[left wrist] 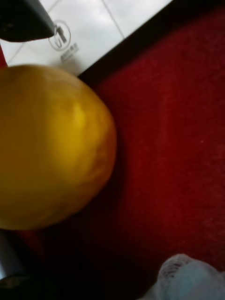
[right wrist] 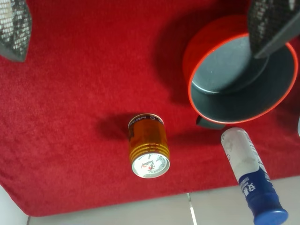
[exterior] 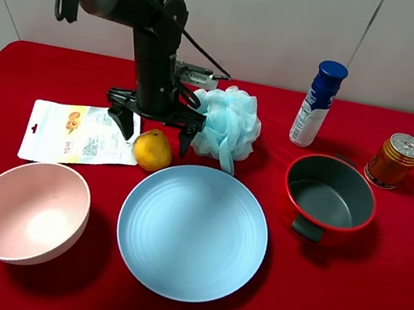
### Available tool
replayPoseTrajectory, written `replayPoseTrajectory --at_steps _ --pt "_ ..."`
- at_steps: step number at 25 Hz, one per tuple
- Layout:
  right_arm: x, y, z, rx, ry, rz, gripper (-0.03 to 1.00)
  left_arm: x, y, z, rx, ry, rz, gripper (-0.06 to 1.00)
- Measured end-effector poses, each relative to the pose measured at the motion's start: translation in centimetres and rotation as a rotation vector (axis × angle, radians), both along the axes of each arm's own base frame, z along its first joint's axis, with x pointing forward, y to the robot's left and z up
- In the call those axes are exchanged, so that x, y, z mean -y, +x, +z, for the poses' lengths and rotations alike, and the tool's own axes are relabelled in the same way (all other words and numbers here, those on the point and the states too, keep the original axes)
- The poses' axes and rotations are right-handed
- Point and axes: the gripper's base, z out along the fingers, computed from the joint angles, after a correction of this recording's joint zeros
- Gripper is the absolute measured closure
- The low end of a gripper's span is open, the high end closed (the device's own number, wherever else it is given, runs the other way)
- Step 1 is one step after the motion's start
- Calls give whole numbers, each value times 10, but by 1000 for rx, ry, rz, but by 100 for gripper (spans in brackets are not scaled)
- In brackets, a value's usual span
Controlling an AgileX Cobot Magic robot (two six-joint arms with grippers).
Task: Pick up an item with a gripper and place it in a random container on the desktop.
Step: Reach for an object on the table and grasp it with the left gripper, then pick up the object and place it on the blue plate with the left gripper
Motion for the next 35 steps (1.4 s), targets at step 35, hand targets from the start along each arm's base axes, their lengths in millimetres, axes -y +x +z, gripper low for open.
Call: replayPoseTrajectory --at_steps 35 --pt "0 0 0 0 0 0 28 4 1 -18 -16 -24 26 24"
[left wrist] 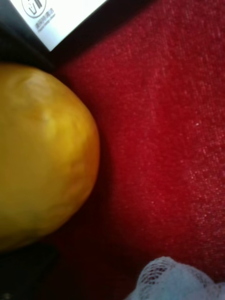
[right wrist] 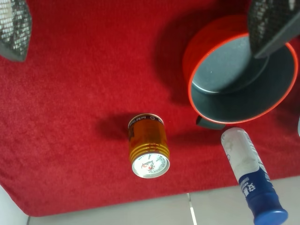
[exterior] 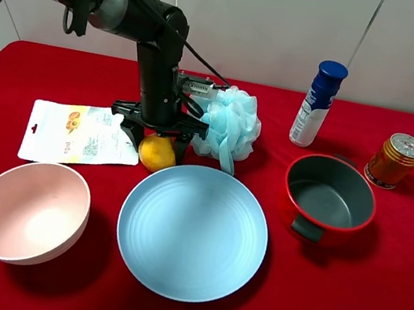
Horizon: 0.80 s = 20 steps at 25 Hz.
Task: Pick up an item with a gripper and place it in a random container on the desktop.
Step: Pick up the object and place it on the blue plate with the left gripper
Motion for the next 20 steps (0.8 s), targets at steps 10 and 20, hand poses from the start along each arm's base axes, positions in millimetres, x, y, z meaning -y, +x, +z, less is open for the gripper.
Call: replayPoseTrajectory --at_steps 10,20 --pt "0 0 0 0 0 0 28 3 7 17 -3 7 -8 24" --pt "0 0 0 0 0 0 28 6 13 50 -39 36 -55 24"
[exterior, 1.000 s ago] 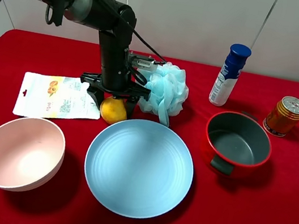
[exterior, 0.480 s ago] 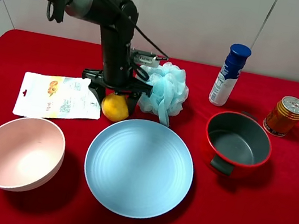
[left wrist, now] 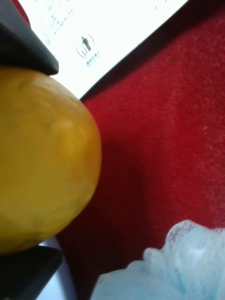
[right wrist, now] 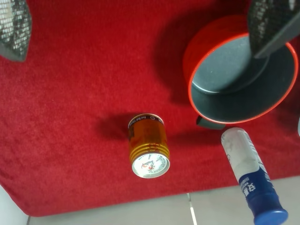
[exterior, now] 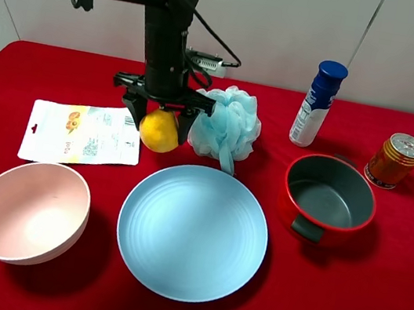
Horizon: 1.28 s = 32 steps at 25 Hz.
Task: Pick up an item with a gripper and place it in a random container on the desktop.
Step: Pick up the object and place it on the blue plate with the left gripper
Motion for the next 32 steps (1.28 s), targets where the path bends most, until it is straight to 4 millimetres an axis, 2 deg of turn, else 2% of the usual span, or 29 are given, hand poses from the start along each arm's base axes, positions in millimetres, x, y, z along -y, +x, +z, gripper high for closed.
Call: replayPoseTrajectory --at_steps 16,23,32 --pt "0 0 0 0 0 0 28 -6 -6 70 150 -68 -47 24" --pt "0 0 0 0 0 0 28 1 -20 98 206 -99 -83 24" --pt "0 0 0 0 0 0 28 25 -38 102 211 -109 -157 24"
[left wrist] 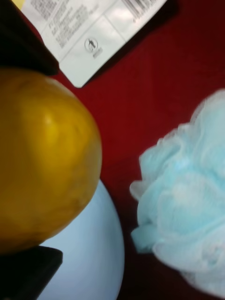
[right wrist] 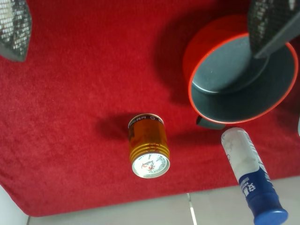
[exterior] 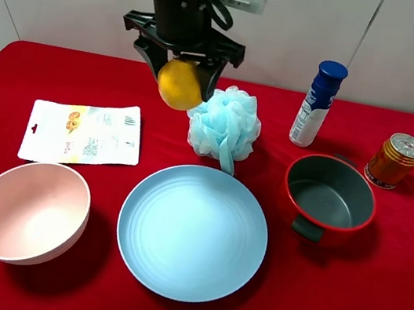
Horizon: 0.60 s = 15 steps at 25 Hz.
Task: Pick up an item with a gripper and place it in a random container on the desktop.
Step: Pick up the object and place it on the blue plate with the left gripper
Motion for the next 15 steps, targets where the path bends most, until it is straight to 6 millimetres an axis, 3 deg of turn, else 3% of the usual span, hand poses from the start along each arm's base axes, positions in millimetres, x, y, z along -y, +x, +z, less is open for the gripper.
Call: replayPoseTrajectory --at_steps 5,15 --pt "0 0 0 0 0 0 28 19 -15 0 -1 1 -62 24" --pt "0 0 0 0 0 0 28 38 -54 -30 -87 81 -187 24"
